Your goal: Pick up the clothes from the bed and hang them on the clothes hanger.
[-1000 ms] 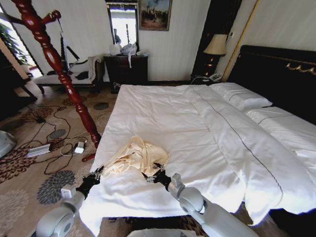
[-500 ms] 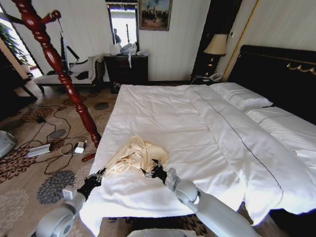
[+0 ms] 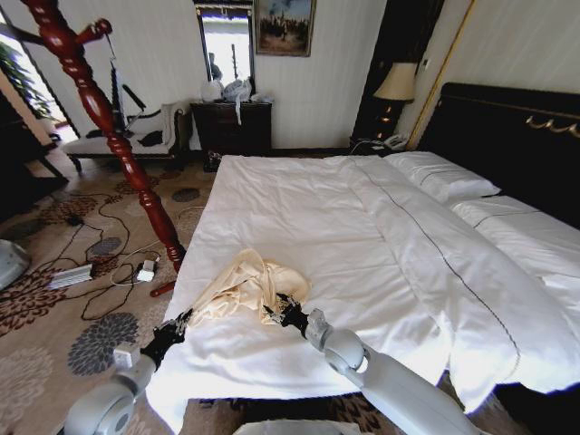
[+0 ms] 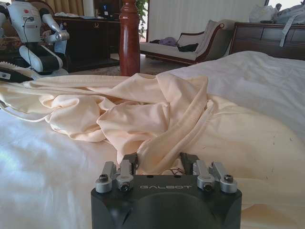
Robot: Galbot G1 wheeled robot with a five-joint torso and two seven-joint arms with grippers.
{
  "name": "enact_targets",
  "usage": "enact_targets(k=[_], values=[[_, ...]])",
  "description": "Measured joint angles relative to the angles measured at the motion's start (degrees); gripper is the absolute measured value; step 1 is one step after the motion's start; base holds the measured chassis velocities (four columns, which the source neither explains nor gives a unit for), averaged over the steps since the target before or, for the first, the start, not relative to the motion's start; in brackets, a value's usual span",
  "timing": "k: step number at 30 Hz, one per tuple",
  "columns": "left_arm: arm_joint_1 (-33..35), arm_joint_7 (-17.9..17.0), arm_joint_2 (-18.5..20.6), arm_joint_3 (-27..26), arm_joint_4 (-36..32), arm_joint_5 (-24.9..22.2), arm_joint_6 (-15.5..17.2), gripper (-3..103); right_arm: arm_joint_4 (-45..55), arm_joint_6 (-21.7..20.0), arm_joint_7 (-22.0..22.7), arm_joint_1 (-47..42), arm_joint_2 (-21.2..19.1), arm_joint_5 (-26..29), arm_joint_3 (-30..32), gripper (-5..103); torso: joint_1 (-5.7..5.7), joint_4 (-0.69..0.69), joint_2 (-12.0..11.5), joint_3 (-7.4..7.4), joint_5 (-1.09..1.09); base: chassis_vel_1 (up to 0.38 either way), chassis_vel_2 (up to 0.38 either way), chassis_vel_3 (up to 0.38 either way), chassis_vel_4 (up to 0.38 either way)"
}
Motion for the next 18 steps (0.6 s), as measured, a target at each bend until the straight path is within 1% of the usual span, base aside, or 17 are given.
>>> enact_targets(k=[3,5,6,7,9,12,13,15,18], values=[[-0.01,0.00,-0.09,-0.01,-0.13,0.01,0.00,2,0.16,0.00,-0.01,-0.27,-0.27,-0.23,-0.10,36,0.00,0.00,0.00,0.00,0.00,0.000,0.000,0.000,0.000],[-0.01,0.00,-0.09,-0.01,-0.15,0.01,-0.01,2,0.19,0.00,-0.01,-0.29,-0.34,-0.26,-0.12,36,0.00,0.00,0.00,0.00,0.00,0.000,0.000,0.000,0.000],[-0.01,-0.01,-0.11,-0.08,-0.17,0.01,0.00,2,0.24,0.00,-0.01,-0.30,-0.43,-0.27,-0.15,31,0.00,0.00,0.00,0.00,0.00,0.000,0.000,0.000,0.000],[-0.01,-0.03,-0.13,-0.14,-0.17,0.01,0.00,2,0.31,0.00,-0.01,-0.30,-0.48,-0.27,-0.17,20,0.00,0.00,0.00,0.00,0.00,0.000,0.000,0.000,0.000],[-0.01,-0.04,-0.14,-0.17,-0.17,0.01,-0.01,2,0.38,0.00,0.00,-0.30,-0.48,-0.23,-0.18,20,0.00,0.00,0.00,0.00,0.00,0.000,0.000,0.000,0.000],[-0.06,-0.05,-0.33,-0.19,0.02,-0.01,0.00,2,0.79,-0.04,0.09,-0.35,-0.39,-0.15,-0.26,4,0.00,0.00,0.00,0.00,0.00,0.000,0.000,0.000,0.000],[-0.06,-0.05,-0.33,-0.19,0.02,-0.01,0.00,2,0.79,-0.04,0.09,-0.35,-0.39,-0.15,-0.26,4,0.00,0.00,0.00,0.00,0.00,0.000,0.000,0.000,0.000],[-0.22,-0.05,-0.46,-0.18,0.31,-0.01,-0.01,2,1.09,-0.06,0.10,-0.38,-0.37,-0.14,-0.56,0,-0.01,0.00,0.00,0.00,0.00,0.000,0.000,0.000,0.000],[-0.23,-0.09,-0.46,-0.15,0.27,-0.01,-0.01,2,1.25,-0.05,0.13,-0.39,-0.37,-0.14,-0.70,0,0.00,0.00,0.00,0.00,0.00,0.000,0.000,0.000,0.000]])
